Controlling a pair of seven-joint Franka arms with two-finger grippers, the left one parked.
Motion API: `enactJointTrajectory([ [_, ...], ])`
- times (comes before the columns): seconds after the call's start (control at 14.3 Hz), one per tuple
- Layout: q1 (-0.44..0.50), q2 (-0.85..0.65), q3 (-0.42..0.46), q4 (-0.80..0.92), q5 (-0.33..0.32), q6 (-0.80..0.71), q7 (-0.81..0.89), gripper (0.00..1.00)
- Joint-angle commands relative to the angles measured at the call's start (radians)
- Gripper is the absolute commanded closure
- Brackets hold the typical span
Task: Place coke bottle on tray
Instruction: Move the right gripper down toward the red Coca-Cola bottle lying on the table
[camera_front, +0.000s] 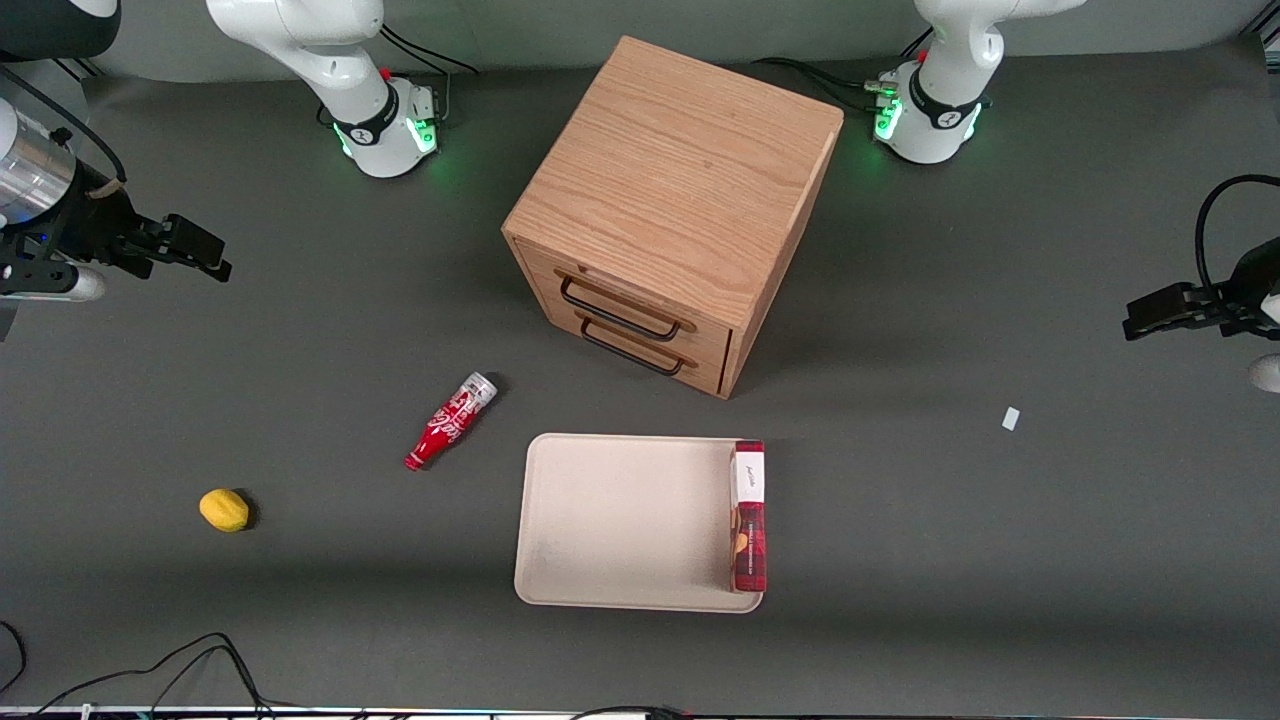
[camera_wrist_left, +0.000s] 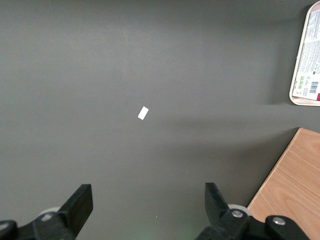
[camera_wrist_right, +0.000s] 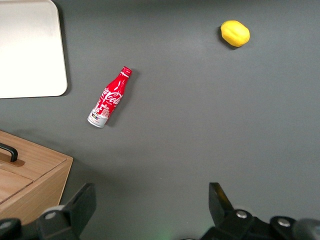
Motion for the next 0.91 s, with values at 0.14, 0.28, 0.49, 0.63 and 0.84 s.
enactJointTrajectory([
  [0.14,0.012,0.019,0.0,0.03,-0.008,-0.018,0.042,0.0],
  [0.28,0.013,0.031,0.0,0.03,-0.008,-0.018,0.057,0.0],
  [0.49,0.015,0.045,0.037,0.03,-0.004,-0.003,0.077,0.0],
  [0.63,0.015,0.085,0.07,0.018,0.005,0.054,0.205,0.0],
  [0.84,0.016,0.158,0.176,-0.04,-0.002,0.216,0.446,0.0],
])
